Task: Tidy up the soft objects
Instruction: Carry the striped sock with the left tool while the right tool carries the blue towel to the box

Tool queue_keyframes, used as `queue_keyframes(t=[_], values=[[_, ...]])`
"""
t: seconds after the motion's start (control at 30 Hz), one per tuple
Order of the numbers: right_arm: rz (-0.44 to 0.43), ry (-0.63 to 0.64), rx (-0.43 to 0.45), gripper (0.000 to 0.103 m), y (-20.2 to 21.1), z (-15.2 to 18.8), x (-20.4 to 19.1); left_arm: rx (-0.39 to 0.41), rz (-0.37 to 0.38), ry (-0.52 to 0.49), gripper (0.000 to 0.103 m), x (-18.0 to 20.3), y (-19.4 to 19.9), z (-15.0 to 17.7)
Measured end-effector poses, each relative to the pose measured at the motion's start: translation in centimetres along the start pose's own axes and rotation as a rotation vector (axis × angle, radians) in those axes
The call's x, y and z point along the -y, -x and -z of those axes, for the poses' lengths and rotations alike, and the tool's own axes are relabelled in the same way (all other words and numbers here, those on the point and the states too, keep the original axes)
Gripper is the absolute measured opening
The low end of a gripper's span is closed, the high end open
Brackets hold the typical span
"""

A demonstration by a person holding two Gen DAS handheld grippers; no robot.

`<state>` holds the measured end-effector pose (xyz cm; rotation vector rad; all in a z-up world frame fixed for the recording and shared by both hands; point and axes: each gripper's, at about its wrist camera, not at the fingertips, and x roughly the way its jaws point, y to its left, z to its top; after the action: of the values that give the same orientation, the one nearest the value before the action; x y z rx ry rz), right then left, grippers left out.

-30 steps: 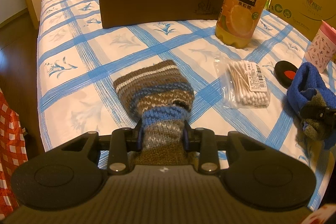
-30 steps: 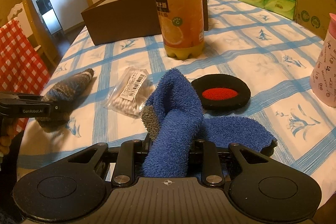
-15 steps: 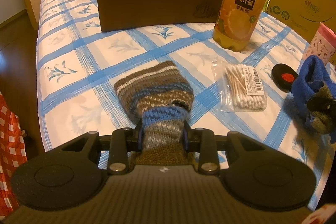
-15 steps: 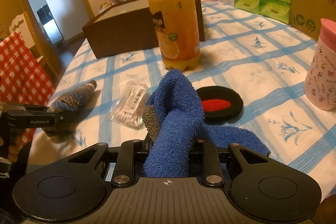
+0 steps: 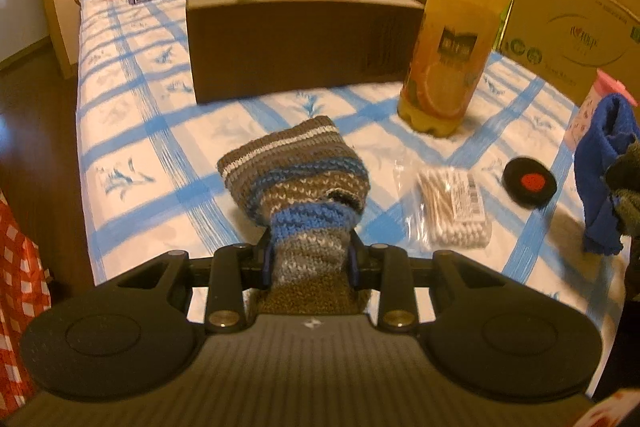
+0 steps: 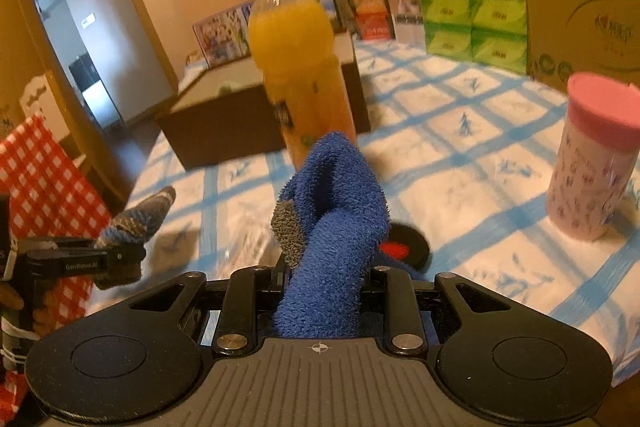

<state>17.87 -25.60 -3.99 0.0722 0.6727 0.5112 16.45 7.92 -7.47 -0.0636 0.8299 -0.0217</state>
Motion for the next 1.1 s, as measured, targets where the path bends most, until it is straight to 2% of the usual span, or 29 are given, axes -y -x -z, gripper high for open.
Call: queue_keyframes(t=[0.2, 0.43, 0.73, 0.9, 1.1], values=[[-0.021, -0.009, 0.056, 0.026, 1.0, -3.3, 1.4, 0.055, 0.013, -0.003, 0.030, -0.5, 1.7, -2.2], [-0.035, 0.027, 0.113, 0.026, 0.8, -8.5, 2.9, 0.139, 0.013, -0.049, 0.030, -1.3, 3.3, -6.3], [-0.039, 0.100, 0.180, 0.026, -1.7, -16.7, 5.0, 0.214, 0.001, -0.091, 0.030, -2.4, 2.9, -12.6], [-0.097, 0.136, 0.223, 0.026, -4.6, -22.3, 6.1, 0.235, -0.009, -0.113, 0.030, -2.9, 1.4, -16.4], [-0.258, 0.167, 0.221, 0.026, -10.2, -28.4, 6.5, 0.226, 0.015, -0.111, 0.030, -3.2, -2.1, -21.0]])
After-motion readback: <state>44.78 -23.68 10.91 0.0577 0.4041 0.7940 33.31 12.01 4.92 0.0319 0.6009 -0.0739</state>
